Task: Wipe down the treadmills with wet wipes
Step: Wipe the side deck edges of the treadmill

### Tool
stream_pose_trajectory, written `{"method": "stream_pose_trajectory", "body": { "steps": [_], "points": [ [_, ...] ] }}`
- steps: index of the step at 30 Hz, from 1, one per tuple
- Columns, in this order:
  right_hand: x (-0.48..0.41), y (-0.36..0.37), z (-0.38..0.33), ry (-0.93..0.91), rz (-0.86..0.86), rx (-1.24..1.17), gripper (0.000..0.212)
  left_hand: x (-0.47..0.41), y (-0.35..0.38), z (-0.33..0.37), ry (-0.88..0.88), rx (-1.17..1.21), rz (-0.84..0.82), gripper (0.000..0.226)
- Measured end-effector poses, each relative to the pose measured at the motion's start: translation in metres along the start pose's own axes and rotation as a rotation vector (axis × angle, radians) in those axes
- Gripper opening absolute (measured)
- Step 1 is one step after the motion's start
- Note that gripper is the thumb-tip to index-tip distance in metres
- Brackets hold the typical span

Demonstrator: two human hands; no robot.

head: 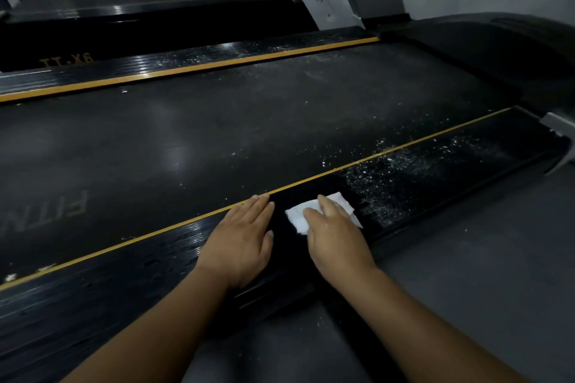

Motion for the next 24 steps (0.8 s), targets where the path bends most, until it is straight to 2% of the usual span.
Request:
{"method": "stream_pose_trajectory", "body": {
  "steps": [2, 5, 8, 10, 13, 14, 16, 17, 19, 21, 22, 24],
  "points": [
    [-0.009, 0.009, -0.012, 0.045, -0.118, -0.01, 0.055, 0.0, 0.0, -0.001, 0.006, 0.009, 0.004, 0.082],
    [0.002, 0.012, -0.033, -0.171, -0.091, -0.017, 0.082, 0.0, 0.001, -0.001, 0.011, 0.021, 0.001, 0.082],
    [0.037, 0.014, -0.014, -0.372, -0.058, -0.008, 0.071, 0.0, 0.0, -0.002, 0.015, 0.026, 0.0, 0.082],
    [0.036, 0.013, 0.014, -0.332, 0.031, 0.059, 0.073, 0.0, 0.0, -0.001, 0.019, 0.012, -0.002, 0.082],
    [-0.007, 0.017, 0.035, -0.135, -0.117, 0.04, 0.105, 0.001, 0.0, 0.0, 0.015, 0.006, -0.006, 0.081],
    [-0.017, 0.016, 0.028, -0.119, -0.157, 0.038, 0.11, 0.001, 0.0, 0.0, 0.015, 0.006, -0.002, 0.079],
    [-0.015, 0.012, 0.002, -0.208, -0.15, 0.014, 0.112, 0.002, 0.0, -0.001, 0.014, 0.008, 0.001, 0.076],
    [-0.004, 0.014, -0.009, -0.29, -0.131, -0.022, 0.106, 0.002, 0.0, -0.002, 0.014, 0.015, -0.001, 0.076],
    [0.025, 0.015, -0.013, -0.397, -0.073, -0.114, 0.075, -0.001, 0.001, -0.002, 0.021, 0.02, -0.009, 0.077],
    [0.032, 0.009, 0.005, -0.356, 0.056, -0.288, 0.039, -0.004, 0.002, 0.0, 0.028, 0.009, -0.016, 0.081],
    [0.028, 0.005, 0.015, -0.3, 0.098, -0.363, 0.03, -0.006, 0.003, 0.001, 0.029, 0.008, -0.022, 0.082],
    [0.019, -0.004, 0.024, -0.238, 0.106, -0.366, 0.039, -0.01, 0.004, 0.004, 0.017, 0.006, -0.026, 0.085]
  ]
}}
Point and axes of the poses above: each hand's wrist, its own x-axis away from the middle knuckle, its own y-axis out of the palm, z = x × y, the point moved 5 cm from there along -x, towards the middle knuckle, and after that the axes turned 14 degrees about x, right-handed, at the moved point
